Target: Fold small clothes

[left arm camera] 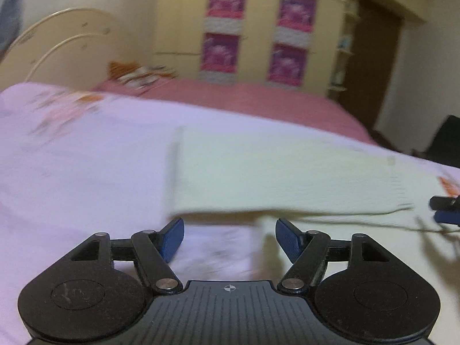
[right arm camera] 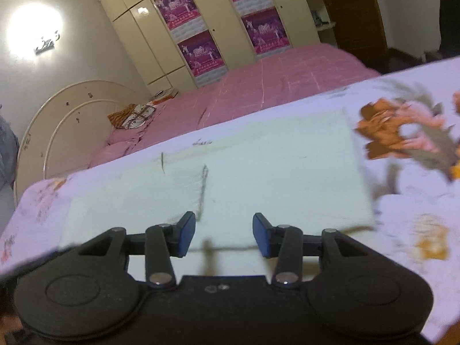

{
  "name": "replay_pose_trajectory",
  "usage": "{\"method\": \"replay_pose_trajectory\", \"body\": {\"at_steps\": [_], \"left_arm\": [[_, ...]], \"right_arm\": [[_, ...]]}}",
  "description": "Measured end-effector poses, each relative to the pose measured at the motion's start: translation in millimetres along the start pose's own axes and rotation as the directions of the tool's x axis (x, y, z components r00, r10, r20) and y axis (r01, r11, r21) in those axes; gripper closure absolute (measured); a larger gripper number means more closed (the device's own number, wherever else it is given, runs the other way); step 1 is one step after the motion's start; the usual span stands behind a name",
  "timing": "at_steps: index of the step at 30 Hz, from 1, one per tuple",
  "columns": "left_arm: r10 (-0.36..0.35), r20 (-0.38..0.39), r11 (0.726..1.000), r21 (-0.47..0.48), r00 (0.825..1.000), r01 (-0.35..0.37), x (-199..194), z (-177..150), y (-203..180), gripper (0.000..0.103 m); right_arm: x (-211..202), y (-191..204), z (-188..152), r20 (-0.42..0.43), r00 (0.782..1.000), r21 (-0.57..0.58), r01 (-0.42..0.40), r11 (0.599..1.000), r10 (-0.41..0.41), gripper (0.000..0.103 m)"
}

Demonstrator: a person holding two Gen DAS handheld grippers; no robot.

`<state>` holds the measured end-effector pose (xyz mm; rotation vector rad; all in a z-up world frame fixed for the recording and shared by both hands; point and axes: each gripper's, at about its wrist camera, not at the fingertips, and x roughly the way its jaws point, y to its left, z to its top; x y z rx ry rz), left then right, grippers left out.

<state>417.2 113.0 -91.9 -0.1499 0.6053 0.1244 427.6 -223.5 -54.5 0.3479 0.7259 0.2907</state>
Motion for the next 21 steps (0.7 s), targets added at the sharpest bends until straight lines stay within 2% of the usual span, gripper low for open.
{"method": "replay_pose_trajectory", "body": {"at_steps": [2,5,7,8,9,12,15,17,21], "left_arm": [[0.010,-0.018,0.999,-0.045,1.000,-0.011,1,-3,15,0.032],[-0.026,-0.062,0.996,-0.092,0.998,0.021,11,-6,21,0.032],[-0.057,-0.058,0.994,-0.091,0.997,0.052,16,-5,15,0.032],[-0.078,-0.065,0.993,-0.098,0.995,0.071,19,-4,13,0.032],[-0.081,-0.069,0.993,-0.094,0.994,0.074,23,-4,10,0.032],[-0.080,-0.068,0.994,-0.081,0.995,0.074,35,-3,-4,0.032],[-0.081,-0.049,0.993,-0.094,0.995,0.076,37,1,-5,0.032],[-0.095,-0.046,0.989,-0.115,0.994,0.089,40,1,-7,0.032],[-0.046,-0.062,0.997,-0.060,0.997,0.042,49,2,-14,0.032]], "right_arm": [[16,-2,5,-0.023,0.999,0.057,-0.024,0.998,0.026,0.058],[36,3,11,-0.031,0.998,0.091,-0.053,0.994,0.056,0.060],[45,10,14,-0.044,0.997,0.078,-0.053,0.996,0.057,0.071],[50,16,16,-0.059,0.996,0.055,-0.059,0.997,0.062,0.093],[52,21,18,-0.073,0.995,0.028,-0.070,0.997,0.072,0.097],[38,36,21,-0.020,0.998,-0.067,-0.058,0.996,0.056,0.097],[14,35,29,0.053,0.997,-0.076,-0.055,0.996,0.059,0.097],[5,31,32,0.066,0.997,-0.094,-0.044,0.995,0.050,0.097],[-8,16,34,0.074,0.997,-0.110,-0.008,0.994,0.017,0.097]]}}
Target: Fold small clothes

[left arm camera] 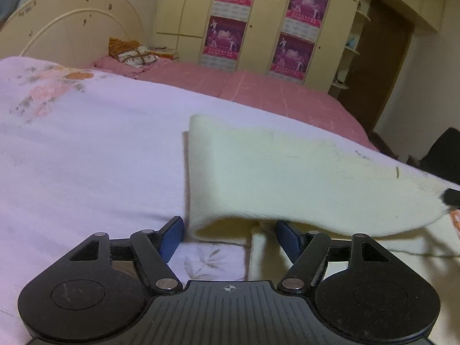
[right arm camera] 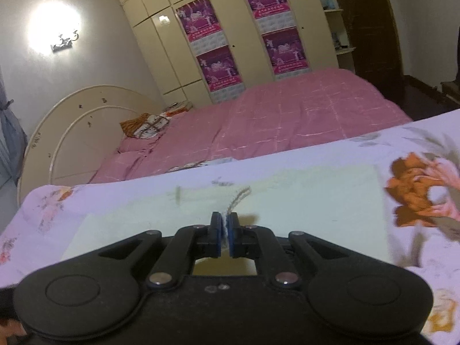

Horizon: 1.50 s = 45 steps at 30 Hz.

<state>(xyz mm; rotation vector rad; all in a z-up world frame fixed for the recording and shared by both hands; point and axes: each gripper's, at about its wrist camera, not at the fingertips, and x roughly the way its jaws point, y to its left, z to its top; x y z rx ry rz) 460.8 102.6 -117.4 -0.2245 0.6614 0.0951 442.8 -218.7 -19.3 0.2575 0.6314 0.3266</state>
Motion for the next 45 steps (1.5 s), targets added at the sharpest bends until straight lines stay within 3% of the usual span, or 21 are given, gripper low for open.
{"method": "replay_pose_trajectory", "body": {"at_steps": [6,16,35,40,43,45], "left_arm": [[-0.004,-0.018,0.998,0.055,1.000,0.005,-5,2,-1,0.032],[-0.009,-0.034,0.998,0.068,0.999,0.011,-8,3,0,0.033],[-0.006,-0.045,0.995,0.100,0.999,0.010,-8,2,-2,0.032],[0.018,-0.060,0.989,0.150,0.998,-0.009,-19,5,2,0.032],[0.006,0.033,0.991,0.134,0.999,-0.011,-47,9,13,0.032],[-0.081,0.092,0.993,0.093,0.993,0.072,-57,17,12,0.032]], "right_arm": [[-13,-30,-5,0.012,0.997,0.040,0.070,0.997,-0.070,0.097],[-31,-66,-8,0.032,0.986,0.073,0.161,0.984,-0.163,0.097],[-38,-85,-29,0.004,0.982,0.092,0.186,0.978,-0.187,0.097],[-29,-91,-36,-0.045,0.976,0.079,0.215,0.973,-0.212,0.096],[-32,-87,-35,-0.055,0.969,0.013,0.242,0.970,-0.241,0.081],[-47,-82,-29,0.006,0.970,-0.013,0.243,0.970,-0.242,0.081]]}}
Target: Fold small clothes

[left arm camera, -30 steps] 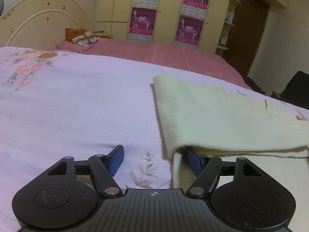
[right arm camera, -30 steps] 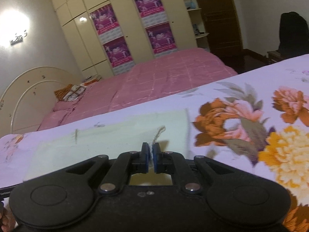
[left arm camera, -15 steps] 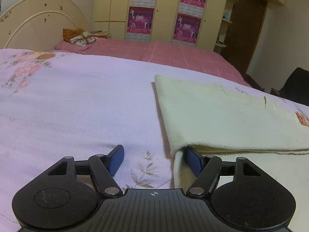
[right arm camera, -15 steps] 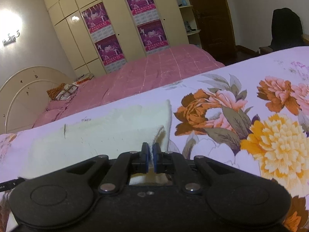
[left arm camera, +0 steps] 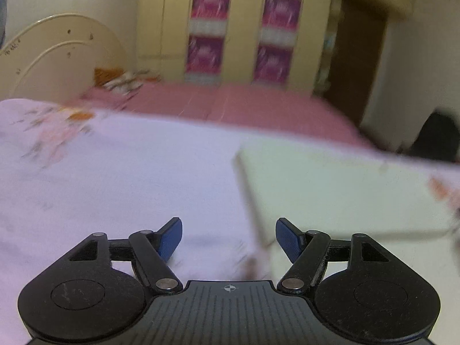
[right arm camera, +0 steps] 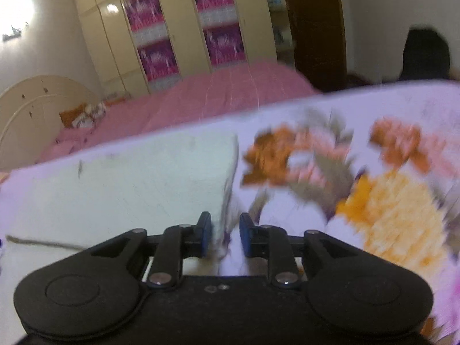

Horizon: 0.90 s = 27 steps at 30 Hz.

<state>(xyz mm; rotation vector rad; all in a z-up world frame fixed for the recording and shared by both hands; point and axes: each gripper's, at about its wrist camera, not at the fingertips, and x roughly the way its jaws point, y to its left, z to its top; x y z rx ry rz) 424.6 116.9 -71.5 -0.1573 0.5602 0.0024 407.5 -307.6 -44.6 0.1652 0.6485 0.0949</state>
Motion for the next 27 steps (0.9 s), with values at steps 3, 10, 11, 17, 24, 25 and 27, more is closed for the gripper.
{"method": "replay_pose_trajectory", "body": {"at_steps": [3,10,11,17,24,25,27], "left_arm": [[-0.123,0.014,0.992,0.011,0.992,0.123,13,8,-23,0.032],[-0.202,-0.131,0.968,0.125,0.971,0.218,40,-14,-50,0.032],[-0.208,-0.098,0.970,0.110,0.973,0.218,37,-11,-46,0.032],[-0.189,-0.030,0.978,0.087,0.982,0.191,65,28,-39,0.032],[-0.071,-0.142,0.985,0.149,0.987,0.092,132,43,-46,0.032],[-0.085,-0.125,0.984,0.142,0.989,0.103,132,42,-43,0.032],[-0.089,-0.110,0.984,0.144,0.990,0.105,127,49,-45,0.032]], "right_arm": [[-1,11,8,0.022,0.999,-0.033,-0.035,0.999,0.035,0.086],[33,27,-4,-0.068,0.998,-0.146,-0.005,0.989,-0.005,0.092],[29,25,-1,-0.065,0.998,-0.140,-0.004,0.990,-0.005,0.092],[23,13,20,0.030,0.999,-0.059,-0.026,0.998,0.028,0.083],[62,26,20,-0.034,0.999,-0.126,-0.033,0.992,0.029,0.084],[69,23,16,-0.046,0.999,-0.140,-0.029,0.990,0.023,0.084],[67,22,16,-0.032,0.999,-0.150,-0.028,0.988,0.023,0.085]]}}
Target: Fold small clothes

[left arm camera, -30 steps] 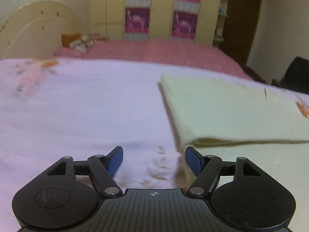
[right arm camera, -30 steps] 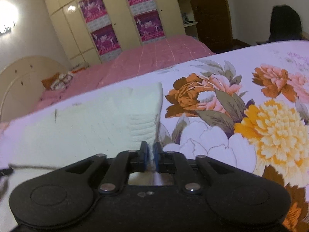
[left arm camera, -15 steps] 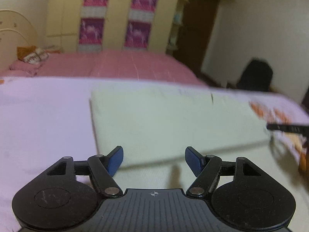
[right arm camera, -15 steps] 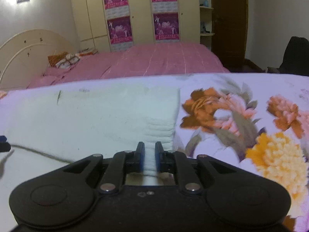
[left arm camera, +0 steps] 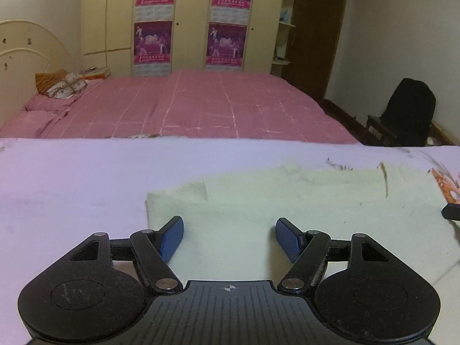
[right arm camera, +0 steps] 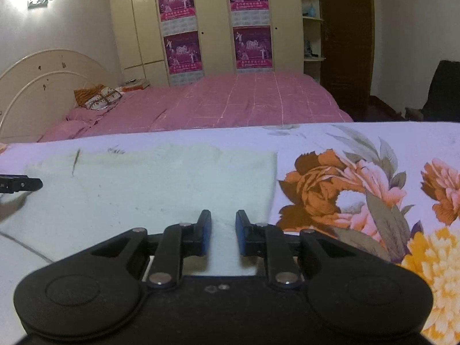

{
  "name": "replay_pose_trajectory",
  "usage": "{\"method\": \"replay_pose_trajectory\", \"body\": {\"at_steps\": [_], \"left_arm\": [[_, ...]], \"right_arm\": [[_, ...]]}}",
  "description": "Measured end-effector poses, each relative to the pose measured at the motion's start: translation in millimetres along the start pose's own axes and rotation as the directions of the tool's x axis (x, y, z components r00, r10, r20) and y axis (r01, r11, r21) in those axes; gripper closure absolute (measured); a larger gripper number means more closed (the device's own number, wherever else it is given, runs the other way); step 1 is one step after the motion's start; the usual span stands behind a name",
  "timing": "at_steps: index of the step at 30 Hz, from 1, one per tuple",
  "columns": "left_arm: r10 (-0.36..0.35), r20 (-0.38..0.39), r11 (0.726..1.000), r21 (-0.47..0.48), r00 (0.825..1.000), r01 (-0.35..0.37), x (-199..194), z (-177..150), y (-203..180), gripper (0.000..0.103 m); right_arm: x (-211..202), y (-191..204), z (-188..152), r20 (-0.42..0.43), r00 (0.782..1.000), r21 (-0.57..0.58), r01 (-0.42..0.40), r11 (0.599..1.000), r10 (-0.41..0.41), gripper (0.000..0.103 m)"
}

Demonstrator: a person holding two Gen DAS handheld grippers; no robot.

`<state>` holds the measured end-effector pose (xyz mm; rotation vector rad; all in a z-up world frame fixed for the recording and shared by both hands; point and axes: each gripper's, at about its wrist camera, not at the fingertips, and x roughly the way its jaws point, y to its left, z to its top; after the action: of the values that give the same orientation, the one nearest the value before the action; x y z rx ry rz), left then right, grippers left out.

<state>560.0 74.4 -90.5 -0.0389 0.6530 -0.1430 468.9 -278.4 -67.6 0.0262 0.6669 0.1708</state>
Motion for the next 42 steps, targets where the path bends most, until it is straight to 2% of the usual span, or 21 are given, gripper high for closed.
{"method": "replay_pose_trajectory", "body": {"at_steps": [2,5,8,9,11,12,13,14,17,19,21,24,26,28,32,34,36,38,39,40,42], "left_arm": [[0.001,0.053,1.000,-0.013,0.999,0.000,-5,3,3,0.032],[0.044,0.011,0.999,-0.011,0.999,-0.044,12,5,8,0.032],[0.055,-0.009,0.998,0.032,0.998,-0.054,17,2,6,0.031],[0.061,-0.013,0.998,0.019,0.998,-0.061,18,6,7,0.031],[0.087,0.000,0.996,0.011,0.996,-0.087,6,12,1,0.031],[0.054,0.034,0.998,0.024,0.998,-0.055,-2,14,-10,0.031],[0.006,0.055,0.998,0.056,0.998,-0.009,-9,13,-24,0.031],[-0.013,0.062,0.996,0.089,0.998,0.007,-12,12,-39,0.031],[-0.088,0.035,0.990,0.114,0.995,0.084,-10,5,-81,0.031],[-0.112,0.012,0.987,0.118,0.994,0.109,-7,-2,-96,0.031],[-0.097,-0.003,0.987,0.129,0.995,0.096,-11,-11,-101,0.031],[-0.090,0.005,0.988,0.127,0.996,0.088,-29,-30,-82,0.031],[-0.073,0.022,0.988,0.140,0.997,0.070,-42,-43,-66,0.031],[-0.066,0.027,0.991,0.118,0.997,0.062,-53,-50,-55,0.031],[-0.042,0.048,0.997,0.067,0.998,0.039,-57,-45,-62,0.031],[-0.047,0.046,0.997,0.069,0.998,0.043,-54,-43,-73,0.031],[-0.041,0.038,0.995,0.093,0.998,0.038,-52,-43,-82,0.031],[0.018,-0.002,0.993,0.113,1.000,-0.018,-45,-45,-77,0.031],[0.029,-0.007,0.995,0.097,1.000,-0.028,-46,-48,-66,0.031],[0.016,-0.003,0.997,0.071,1.000,-0.016,-50,-49,-54,0.031],[0.077,-0.005,0.994,0.081,0.997,-0.077,-59,-51,-37,0.031]], "right_arm": [[-9,1,4,0.024,1.000,0.013,-0.005,1.000,0.005,0.082],[-14,8,11,0.069,0.997,0.001,-0.040,0.999,0.040,0.081],[-3,20,11,0.036,0.997,-0.036,-0.061,0.997,0.063,0.079],[7,24,8,-0.007,0.999,-0.057,-0.037,0.998,0.037,0.078],[11,24,4,-0.008,1.000,-0.071,-0.019,0.997,0.018,0.078],[9,24,6,-0.013,1.000,-0.060,-0.012,0.998,0.012,0.078],[4,25,8,0.000,1.000,-0.045,-0.013,0.999,0.013,0.077],[-3,28,9,0.030,0.999,-0.031,-0.033,0.999,0.034,0.075],[-6,50,12,0.061,0.993,-0.049,-0.103,0.993,0.106,0.073],[2,68,9,0.023,0.991,-0.074,-0.128,0.989,0.130,0.070],[9,77,2,-0.023,0.992,-0.097,-0.129,0.987,0.128,0.069],[-2,70,-6,-0.043,0.995,-0.123,-0.095,0.988,0.090,0.070],[-17,53,-15,-0.050,0.997,-0.135,-0.057,0.989,0.051,0.071],[-35,33,-28,-0.038,0.998,-0.130,-0.059,0.990,0.055,0.072],[-51,31,-32,-0.015,0.999,-0.121,-0.034,0.992,0.032,0.072],[-53,38,-28,0.018,0.999,-0.094,-0.031,0.995,0.033,0.068],[-50,46,-26,0.023,0.999,-0.080,-0.040,0.996,0.042,0.069],[-46,53,-30,0.008,0.999,-0.124,-0.034,0.992,0.035,0.068],[-39,52,-32,-0.009,1.000,-0.154,0.006,0.988,-0.007,0.067],[-37,44,-35,-0.009,1.000,-0.152,0.025,0.988,-0.026,0.068],[-42,20,-32,-0.011,1.000,-0.076,0.013,0.997,-0.014,0.069]]}}
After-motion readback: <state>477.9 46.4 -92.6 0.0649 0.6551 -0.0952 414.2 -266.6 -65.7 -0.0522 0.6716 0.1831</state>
